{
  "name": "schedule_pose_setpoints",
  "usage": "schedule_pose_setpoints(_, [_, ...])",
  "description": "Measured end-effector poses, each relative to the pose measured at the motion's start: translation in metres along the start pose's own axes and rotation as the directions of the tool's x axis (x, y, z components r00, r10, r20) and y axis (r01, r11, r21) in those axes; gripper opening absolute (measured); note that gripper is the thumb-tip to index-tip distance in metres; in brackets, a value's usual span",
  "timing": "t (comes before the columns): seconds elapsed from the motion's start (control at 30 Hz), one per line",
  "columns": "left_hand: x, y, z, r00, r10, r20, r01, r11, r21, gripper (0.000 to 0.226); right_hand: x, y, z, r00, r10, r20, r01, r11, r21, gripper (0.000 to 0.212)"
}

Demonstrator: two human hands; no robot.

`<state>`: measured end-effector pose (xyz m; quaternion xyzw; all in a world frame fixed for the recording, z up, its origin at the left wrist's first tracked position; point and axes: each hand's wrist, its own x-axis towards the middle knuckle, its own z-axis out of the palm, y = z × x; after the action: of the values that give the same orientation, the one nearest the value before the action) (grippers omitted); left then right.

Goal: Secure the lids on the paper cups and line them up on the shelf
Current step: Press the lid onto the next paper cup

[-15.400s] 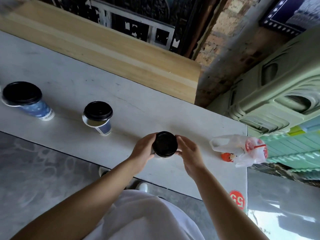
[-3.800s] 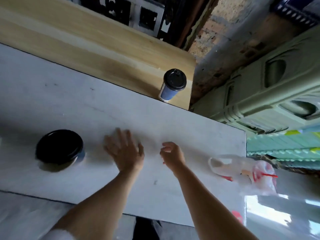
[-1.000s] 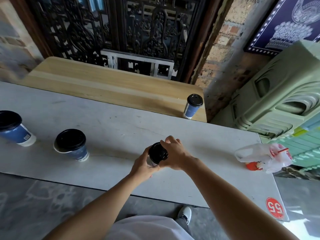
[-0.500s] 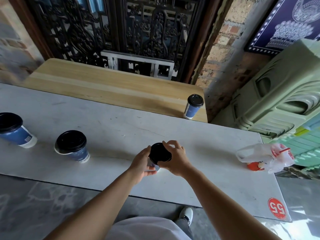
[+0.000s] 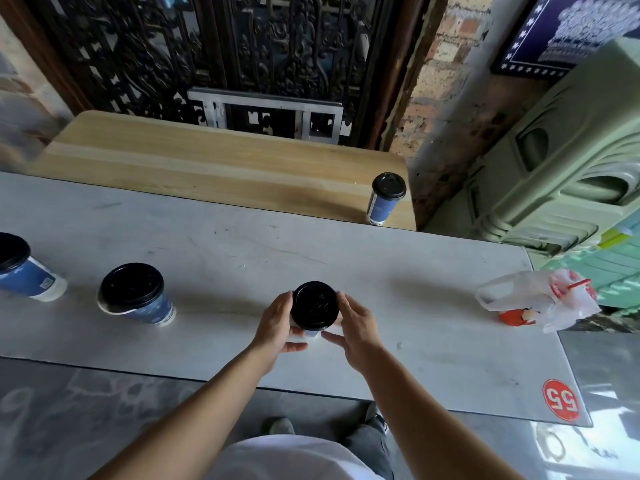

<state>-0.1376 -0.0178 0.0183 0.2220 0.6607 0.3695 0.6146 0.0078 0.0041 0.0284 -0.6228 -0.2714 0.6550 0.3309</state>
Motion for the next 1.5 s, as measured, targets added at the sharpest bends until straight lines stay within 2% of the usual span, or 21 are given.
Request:
schedule_pose_setpoints(0.13, [-0.003, 0.002, 0.004, 1.0, 0.007, 0.0, -0.007, 1.0, 0.029, 0.037, 0.007, -0.002, 0.002, 0.999, -0.031, -0.02, 0.029, 0.994, -0.104, 0.027])
schedule_pose_setpoints(0.3, [-0.002, 0.004, 0.003, 1.0, 0.024, 0.011, -0.025, 0.995, 0.094, 0.041, 0.01, -0.005, -0.001, 0.999, -0.033, 0.01, 0.034, 0.991, -0.128, 0.024])
schedule_pose_setpoints(0.43, [0.002, 0.003, 0.003, 0.998, 0.069, 0.003, -0.068, 0.985, 0.161, 0.036, 0.011, -0.001, 0.004, 0.998, -0.062, 0.009, 0.063, 0.991, -0.119, 0.024])
schedule_pose_setpoints(0.63, [0.001, 0.007, 0.005, 0.983, 0.181, -0.028, -0.172, 0.964, 0.203, 0.03, 0.007, -0.003, -0.001, 0.995, 0.081, 0.062, -0.085, 0.994, 0.066, 0.03])
schedule_pose_setpoints(0.77, [-0.002, 0.004, 0.011, 0.987, 0.138, -0.078, -0.127, 0.984, 0.128, 0.032, 0.003, 0.001, -0.004, 0.99, 0.095, 0.104, -0.114, 0.972, 0.207, 0.03])
schedule_pose_setpoints(0.83, [-0.004, 0.001, 0.014, 0.988, 0.111, -0.107, -0.102, 0.991, 0.091, 0.033, 0.002, 0.005, -0.005, 0.993, 0.075, 0.093, -0.094, 0.971, 0.22, 0.029])
schedule_pose_setpoints(0.93, [-0.004, 0.0, 0.018, 0.985, 0.068, -0.159, -0.058, 0.996, 0.068, 0.031, 0.002, 0.012, -0.007, 0.999, 0.038, 0.024, -0.041, 0.984, 0.175, 0.03])
schedule_pose_setpoints(1.03, [-0.003, 0.001, 0.015, 0.983, 0.042, -0.179, -0.019, 0.991, 0.13, 0.039, 0.003, 0.012, -0.009, 1.0, -0.007, -0.029, 0.01, 0.993, 0.114, 0.03])
schedule_pose_setpoints(1.17, [-0.002, 0.002, 0.006, 0.989, 0.001, -0.148, 0.017, 0.992, 0.121, 0.042, 0.0, 0.008, -0.012, 0.999, 0.002, 0.041, -0.006, 0.995, 0.1, 0.029])
schedule_pose_setpoints(1.27, [0.0, 0.004, 0.001, 0.994, 0.015, -0.11, -0.003, 0.994, 0.107, 0.042, 0.001, 0.014, -0.011, 0.994, -0.082, 0.067, 0.081, 0.996, 0.022, 0.033])
schedule_pose_setpoints(1.37, [0.0, 0.005, -0.001, 0.992, 0.074, -0.098, -0.056, 0.983, 0.172, 0.038, 0.004, 0.019, -0.006, 0.984, -0.175, 0.04, 0.179, 0.977, -0.113, 0.035])
schedule_pose_setpoints(1.5, [0.002, 0.006, -0.001, 0.99, 0.131, -0.056, -0.117, 0.972, 0.206, 0.027, 0.008, 0.022, -0.006, 0.974, -0.224, 0.022, 0.224, 0.949, -0.222, 0.032])
